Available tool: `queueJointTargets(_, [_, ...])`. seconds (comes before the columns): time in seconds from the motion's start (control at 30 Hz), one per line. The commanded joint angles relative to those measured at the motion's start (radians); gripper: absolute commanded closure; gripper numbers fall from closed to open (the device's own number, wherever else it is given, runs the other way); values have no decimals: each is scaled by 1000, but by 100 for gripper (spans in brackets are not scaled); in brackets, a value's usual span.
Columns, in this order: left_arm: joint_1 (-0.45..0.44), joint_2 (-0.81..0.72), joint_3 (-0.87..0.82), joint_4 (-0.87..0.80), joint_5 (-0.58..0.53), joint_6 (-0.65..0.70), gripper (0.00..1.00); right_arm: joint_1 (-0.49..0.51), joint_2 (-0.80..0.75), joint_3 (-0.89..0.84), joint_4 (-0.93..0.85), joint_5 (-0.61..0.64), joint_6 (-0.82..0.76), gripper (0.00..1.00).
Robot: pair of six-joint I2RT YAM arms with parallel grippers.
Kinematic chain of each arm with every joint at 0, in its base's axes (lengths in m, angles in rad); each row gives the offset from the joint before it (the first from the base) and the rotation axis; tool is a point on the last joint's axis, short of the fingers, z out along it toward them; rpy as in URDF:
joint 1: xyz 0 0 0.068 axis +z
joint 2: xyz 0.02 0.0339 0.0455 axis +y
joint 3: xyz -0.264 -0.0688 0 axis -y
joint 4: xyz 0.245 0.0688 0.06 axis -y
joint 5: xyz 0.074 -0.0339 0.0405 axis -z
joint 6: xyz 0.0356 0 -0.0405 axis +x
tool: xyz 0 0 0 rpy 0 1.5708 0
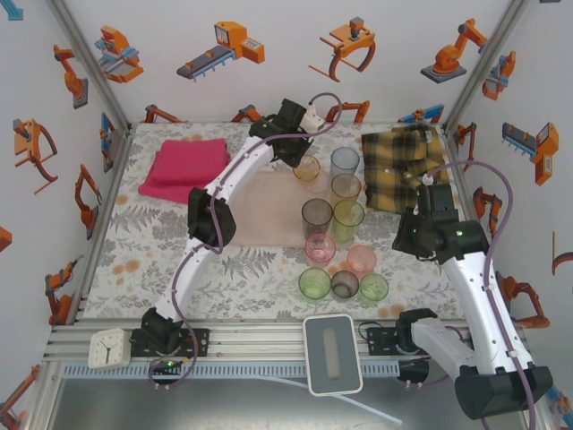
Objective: Place the glasses into the tray
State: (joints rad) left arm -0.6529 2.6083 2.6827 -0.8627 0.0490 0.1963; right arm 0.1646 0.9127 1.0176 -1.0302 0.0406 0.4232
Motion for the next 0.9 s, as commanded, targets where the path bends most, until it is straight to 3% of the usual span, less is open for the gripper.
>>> queueJointTargets(0.0, [-4,15,31,6,5,-6,74,-4,3,-13,12,-11,15,63])
queueJointTargets(0.53, [17,20,25,8,14,-20,69,-4,7,-10,17,-10,18,63])
queueJointTargets(0.87, [19,28,22,-3,34,-53,80,-4,12,-15,26,-13,22,63])
